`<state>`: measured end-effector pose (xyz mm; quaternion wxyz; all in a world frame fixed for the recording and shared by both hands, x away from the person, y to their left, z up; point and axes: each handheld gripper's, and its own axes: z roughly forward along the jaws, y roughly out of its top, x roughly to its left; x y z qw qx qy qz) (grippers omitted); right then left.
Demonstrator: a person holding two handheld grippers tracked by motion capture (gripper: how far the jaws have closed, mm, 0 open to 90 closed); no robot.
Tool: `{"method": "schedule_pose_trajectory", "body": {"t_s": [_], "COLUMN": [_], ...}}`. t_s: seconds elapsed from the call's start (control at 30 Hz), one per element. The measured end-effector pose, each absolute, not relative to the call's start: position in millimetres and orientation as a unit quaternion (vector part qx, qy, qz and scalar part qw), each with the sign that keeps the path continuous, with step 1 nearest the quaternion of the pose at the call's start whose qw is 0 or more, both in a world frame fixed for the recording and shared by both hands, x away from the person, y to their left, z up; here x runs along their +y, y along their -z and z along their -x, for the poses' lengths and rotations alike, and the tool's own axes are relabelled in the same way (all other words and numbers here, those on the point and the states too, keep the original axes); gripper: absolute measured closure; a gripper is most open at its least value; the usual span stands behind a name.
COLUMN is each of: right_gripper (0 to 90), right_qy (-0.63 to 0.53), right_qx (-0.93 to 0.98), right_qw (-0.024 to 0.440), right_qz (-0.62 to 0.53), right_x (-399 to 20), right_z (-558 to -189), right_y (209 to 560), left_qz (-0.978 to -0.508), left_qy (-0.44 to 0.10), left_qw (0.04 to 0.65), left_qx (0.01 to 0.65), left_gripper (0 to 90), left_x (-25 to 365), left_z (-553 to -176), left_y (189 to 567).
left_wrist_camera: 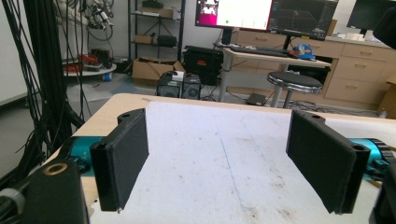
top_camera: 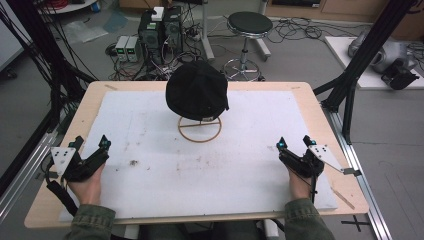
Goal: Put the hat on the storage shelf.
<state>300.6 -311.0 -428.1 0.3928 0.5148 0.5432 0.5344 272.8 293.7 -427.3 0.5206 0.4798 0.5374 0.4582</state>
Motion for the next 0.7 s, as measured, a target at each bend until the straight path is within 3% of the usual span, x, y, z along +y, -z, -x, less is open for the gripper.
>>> {"method": "schedule_pose_trajectory", "body": {"t_s": [0.7], "right_gripper": [10.5], "right_qy": [-0.533], "right_qx": [0.547], "right_qw": [0.388], "right_qz": [-0.516], "right_x": [-312.4], "right_z": [-302.1], "right_y": [428.6], "left_qz": [-0.5], "left_qy": [-0.444], "left_qw": [0.503], "left_qx": [0.548], "left_gripper": [18.2], "left_x": [294.9], "left_z": [-275.3], "left_y": [428.7]}}
